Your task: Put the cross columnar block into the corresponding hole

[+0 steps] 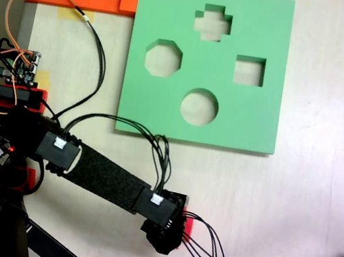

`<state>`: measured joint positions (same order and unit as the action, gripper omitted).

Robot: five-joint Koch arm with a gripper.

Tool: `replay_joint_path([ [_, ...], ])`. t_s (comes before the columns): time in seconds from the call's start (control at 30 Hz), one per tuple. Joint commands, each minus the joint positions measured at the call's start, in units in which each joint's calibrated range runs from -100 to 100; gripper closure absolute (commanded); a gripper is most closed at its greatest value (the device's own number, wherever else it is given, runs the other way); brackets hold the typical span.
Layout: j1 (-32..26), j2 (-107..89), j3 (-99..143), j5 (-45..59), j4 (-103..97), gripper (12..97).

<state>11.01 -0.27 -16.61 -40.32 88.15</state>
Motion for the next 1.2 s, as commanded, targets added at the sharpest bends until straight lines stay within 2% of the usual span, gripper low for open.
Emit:
replay_joint_path([
  [0.0, -0.54, -4.34, 0.86, -1.42, 6.65, 70.5],
  [0.33, -6.79, -30.45, 0.66, -9.77, 11.07, 70.5],
  [0.47, -11.62, -43.3, -0.44, -13.97, 11.27, 70.5],
  [0.6, -18.85, -48.75, -5.03, -19.39, 11.27, 70.3],
  [0.77, -28.38, -46.65, -12.1, -27.59, 8.09, 70.2],
  [0.87, -32.63, -38.55, -19.78, -31.06, 5.88, 70.2],
  [1.17, -37.36, -9.36, -46.4, -33.65, 6.16, 66.5],
])
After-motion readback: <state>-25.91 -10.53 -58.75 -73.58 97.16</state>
